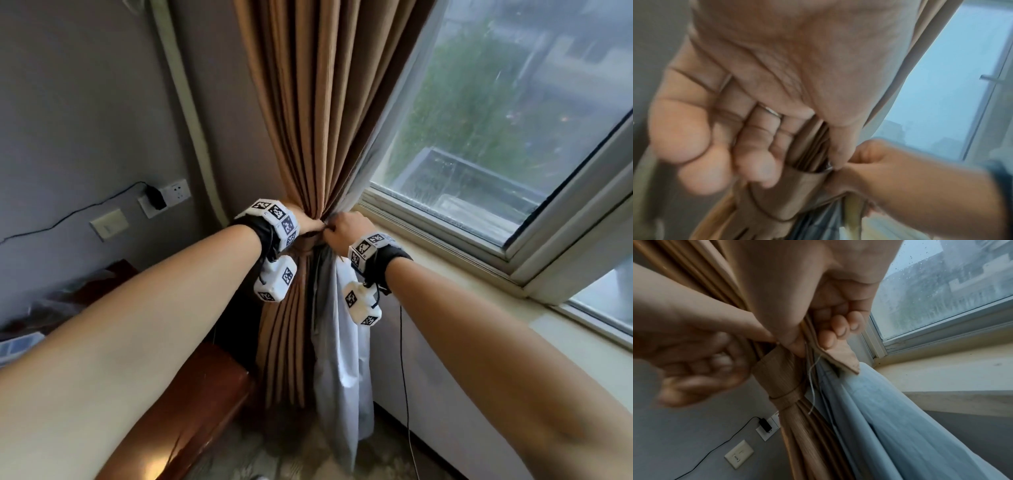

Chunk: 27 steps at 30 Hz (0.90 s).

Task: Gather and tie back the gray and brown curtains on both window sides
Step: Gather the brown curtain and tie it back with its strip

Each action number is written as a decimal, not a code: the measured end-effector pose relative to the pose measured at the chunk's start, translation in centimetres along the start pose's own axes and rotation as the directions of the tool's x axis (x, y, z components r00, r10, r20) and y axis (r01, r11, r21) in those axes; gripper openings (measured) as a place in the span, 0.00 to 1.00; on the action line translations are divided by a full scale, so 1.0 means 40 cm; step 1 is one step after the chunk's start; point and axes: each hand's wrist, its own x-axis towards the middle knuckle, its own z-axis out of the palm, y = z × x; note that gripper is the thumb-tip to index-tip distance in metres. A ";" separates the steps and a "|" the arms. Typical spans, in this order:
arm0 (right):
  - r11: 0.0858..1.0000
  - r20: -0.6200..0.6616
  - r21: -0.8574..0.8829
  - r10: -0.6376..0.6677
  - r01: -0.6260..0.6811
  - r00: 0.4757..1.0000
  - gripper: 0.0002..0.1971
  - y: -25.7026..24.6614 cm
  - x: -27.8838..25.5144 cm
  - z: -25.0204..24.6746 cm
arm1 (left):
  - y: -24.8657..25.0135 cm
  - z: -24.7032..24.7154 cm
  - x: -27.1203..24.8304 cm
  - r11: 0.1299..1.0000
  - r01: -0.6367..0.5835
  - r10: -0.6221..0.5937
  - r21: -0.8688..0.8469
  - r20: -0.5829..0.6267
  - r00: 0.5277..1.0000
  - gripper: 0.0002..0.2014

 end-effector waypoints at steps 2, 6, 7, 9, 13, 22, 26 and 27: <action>1.000 0.012 0.014 0.010 -0.010 1.000 0.17 -0.011 0.009 -0.001 | 0.007 -0.024 -0.021 0.998 -0.044 0.037 0.051 0.117 0.992 0.19; 1.000 0.059 -0.002 0.030 -0.029 0.998 0.15 -0.023 0.016 -0.011 | 0.008 -0.037 -0.044 0.948 -0.310 0.307 0.074 0.056 0.950 0.06; 1.000 0.069 -0.009 0.019 -0.018 0.997 0.14 -0.024 0.015 -0.014 | 0.003 -0.033 -0.046 0.918 -0.377 0.383 0.121 -0.023 0.924 0.09; 0.999 0.097 -0.035 -0.026 0.030 0.995 0.14 -0.023 0.010 -0.019 | -0.015 -0.019 -0.041 0.889 -0.424 0.444 0.171 -0.102 0.890 0.18; 0.984 0.142 -0.046 -0.162 0.170 0.977 0.11 -0.006 -0.012 -0.030 | -0.049 0.015 -0.014 0.868 -0.388 0.420 0.310 -0.043 0.906 0.22; 0.942 0.203 -0.079 -0.305 0.326 0.931 0.10 0.041 -0.039 -0.098 | 0.009 0.087 -0.026 0.870 -0.323 0.369 0.373 -0.058 0.928 0.11; 0.958 0.210 -0.080 -0.254 0.276 0.944 0.12 0.062 -0.042 -0.115 | 0.028 0.085 -0.022 0.903 -0.348 0.356 0.254 0.013 0.934 0.06; 0.962 0.208 -0.074 -0.242 0.262 0.948 0.12 0.066 -0.042 -0.117 | 0.028 0.081 -0.020 0.905 -0.364 0.365 0.219 0.038 0.930 0.09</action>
